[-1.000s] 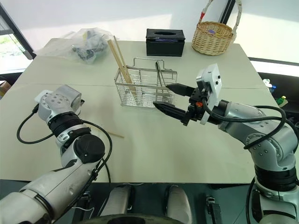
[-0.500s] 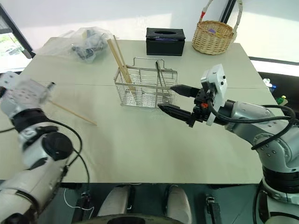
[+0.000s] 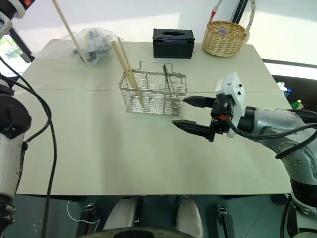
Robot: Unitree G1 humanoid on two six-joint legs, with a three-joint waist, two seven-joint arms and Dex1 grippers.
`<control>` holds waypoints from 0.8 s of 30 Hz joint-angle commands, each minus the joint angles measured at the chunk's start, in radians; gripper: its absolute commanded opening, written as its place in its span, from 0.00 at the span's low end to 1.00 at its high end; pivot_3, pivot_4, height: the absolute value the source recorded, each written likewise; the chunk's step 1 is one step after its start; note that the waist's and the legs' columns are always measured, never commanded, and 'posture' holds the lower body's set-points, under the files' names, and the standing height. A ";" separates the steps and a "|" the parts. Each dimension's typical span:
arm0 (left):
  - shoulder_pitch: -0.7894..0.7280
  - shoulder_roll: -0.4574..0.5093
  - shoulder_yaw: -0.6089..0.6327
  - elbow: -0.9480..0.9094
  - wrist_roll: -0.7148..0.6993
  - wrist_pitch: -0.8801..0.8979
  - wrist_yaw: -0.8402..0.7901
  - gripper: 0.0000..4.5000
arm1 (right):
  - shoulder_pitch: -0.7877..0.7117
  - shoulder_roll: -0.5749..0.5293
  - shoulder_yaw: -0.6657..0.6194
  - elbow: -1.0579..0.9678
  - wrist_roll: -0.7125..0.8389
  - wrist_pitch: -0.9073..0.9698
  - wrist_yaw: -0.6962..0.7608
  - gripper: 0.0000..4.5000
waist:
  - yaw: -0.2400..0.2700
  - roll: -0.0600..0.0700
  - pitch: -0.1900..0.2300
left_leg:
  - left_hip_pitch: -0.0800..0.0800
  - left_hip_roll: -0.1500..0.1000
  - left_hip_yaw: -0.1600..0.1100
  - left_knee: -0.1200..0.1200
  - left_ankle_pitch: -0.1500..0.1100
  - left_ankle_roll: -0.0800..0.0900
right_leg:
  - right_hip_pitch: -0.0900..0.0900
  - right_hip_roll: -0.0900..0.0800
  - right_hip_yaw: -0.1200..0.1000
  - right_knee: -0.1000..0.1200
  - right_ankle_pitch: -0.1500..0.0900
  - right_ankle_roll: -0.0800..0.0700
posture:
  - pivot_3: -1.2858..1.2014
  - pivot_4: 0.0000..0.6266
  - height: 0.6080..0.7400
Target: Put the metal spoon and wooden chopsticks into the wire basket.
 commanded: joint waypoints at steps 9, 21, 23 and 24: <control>-0.012 -0.144 -0.101 -0.207 -0.059 -0.037 -0.149 0.01 | 0.002 0.019 -0.041 -0.035 0.018 -0.011 -0.051 0.92 | -0.011 0.000 0.000 | 0.000 0.000 -0.001 0.001 0.000 0.000 | 0.001 0.000 0.000 0.000 0.000 0.000 | 0.52 0.24 0.74; 0.202 -0.361 -0.242 -0.289 0.022 -0.229 -0.126 0.01 | 0.014 0.040 -0.066 -0.049 0.070 -0.003 -0.116 0.92 | -0.012 0.000 0.000 | 0.000 0.000 -0.001 0.001 0.000 0.001 | 0.001 0.000 0.000 0.001 0.000 0.000 | 0.52 0.24 0.74; 0.229 -0.372 -0.261 -0.285 0.037 -0.247 -0.124 0.01 | 0.014 0.042 -0.066 -0.050 0.072 -0.003 -0.126 0.92 | -0.012 0.000 0.000 | 0.000 0.000 -0.001 0.001 0.000 0.001 | 0.001 0.000 0.000 0.001 0.000 0.000 | 0.52 0.24 0.74; 0.246 -0.376 -0.269 -0.287 0.045 -0.258 -0.123 0.09 | 0.014 0.044 -0.067 -0.050 0.075 -0.003 -0.131 0.92 | -0.011 0.000 0.000 | 0.000 0.000 -0.001 0.001 0.000 0.001 | 0.001 0.000 0.000 0.001 0.000 0.000 | 0.52 0.24 0.74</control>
